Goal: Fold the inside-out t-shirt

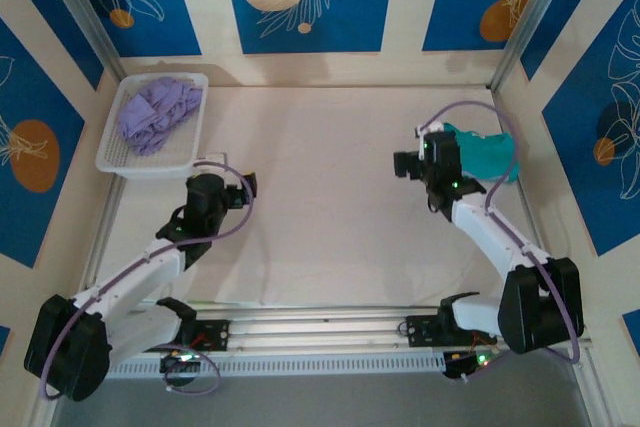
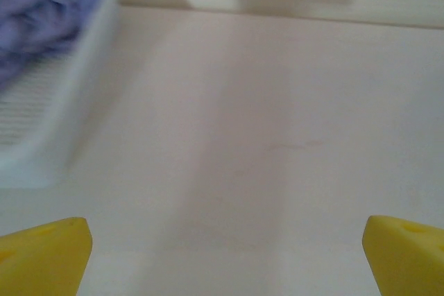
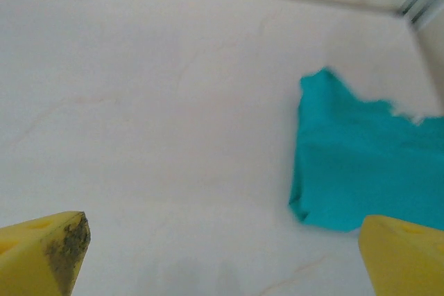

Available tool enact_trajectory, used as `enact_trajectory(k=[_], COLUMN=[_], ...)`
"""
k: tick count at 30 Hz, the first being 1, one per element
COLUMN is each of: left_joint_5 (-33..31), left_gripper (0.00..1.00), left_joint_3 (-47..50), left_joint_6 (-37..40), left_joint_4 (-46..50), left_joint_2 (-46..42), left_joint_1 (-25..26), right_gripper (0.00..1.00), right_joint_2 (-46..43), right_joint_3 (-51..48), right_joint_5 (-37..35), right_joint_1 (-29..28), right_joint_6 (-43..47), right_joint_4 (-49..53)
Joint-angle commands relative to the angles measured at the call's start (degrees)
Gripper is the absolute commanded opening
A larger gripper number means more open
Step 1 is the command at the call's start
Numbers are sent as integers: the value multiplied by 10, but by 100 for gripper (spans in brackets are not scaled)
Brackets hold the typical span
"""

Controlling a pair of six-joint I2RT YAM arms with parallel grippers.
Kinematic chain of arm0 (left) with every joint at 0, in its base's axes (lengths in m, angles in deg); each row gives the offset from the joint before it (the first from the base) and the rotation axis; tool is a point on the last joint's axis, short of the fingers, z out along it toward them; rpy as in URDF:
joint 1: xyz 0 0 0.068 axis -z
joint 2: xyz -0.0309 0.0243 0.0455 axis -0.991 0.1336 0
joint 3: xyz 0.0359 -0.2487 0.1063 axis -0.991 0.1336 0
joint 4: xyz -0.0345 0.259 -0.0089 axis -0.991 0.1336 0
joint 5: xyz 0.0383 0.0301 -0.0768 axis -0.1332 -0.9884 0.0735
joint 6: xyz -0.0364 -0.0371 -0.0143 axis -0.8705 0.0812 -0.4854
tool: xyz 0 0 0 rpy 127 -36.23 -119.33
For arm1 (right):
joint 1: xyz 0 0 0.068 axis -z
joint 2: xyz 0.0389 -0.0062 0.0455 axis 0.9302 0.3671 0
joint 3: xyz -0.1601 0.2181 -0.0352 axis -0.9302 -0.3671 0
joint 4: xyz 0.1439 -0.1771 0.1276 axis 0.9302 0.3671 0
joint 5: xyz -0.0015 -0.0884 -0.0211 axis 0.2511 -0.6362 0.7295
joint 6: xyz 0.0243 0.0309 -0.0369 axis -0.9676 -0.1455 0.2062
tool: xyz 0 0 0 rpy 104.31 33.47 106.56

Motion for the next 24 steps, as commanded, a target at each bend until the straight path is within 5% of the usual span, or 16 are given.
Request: enact_trajectory(k=[1,8,13,18,21,24], left_joint_5=[-109,-6,-3,102,113,112], left_gripper=[100,100,99,99,99,100], left_joint_3=[26,81,93,117,104,106], left_joint_6=[101,198,199,204,192,192], left_joint_4=[-85,-297,-393,-525,-476,-481], left_joint_2=[13,130,212,313,302,303], left_joint_1=[-27,-107,-141,-171,-177,-178], right_gripper=[99,99,99,99,99,99], right_joint_2=[-7,73,100,109,175,167], right_joint_3=[-74,-166,-157,-196,-224,-213], right_joint_5=[38,46,79,127,152,152], right_joint_1=[7,30,52,97,118,110], right_joint_6=[-57,-39,-22,-35,-53,-40], right_joint_4=[-115,-331,-366,-452,-572,-534])
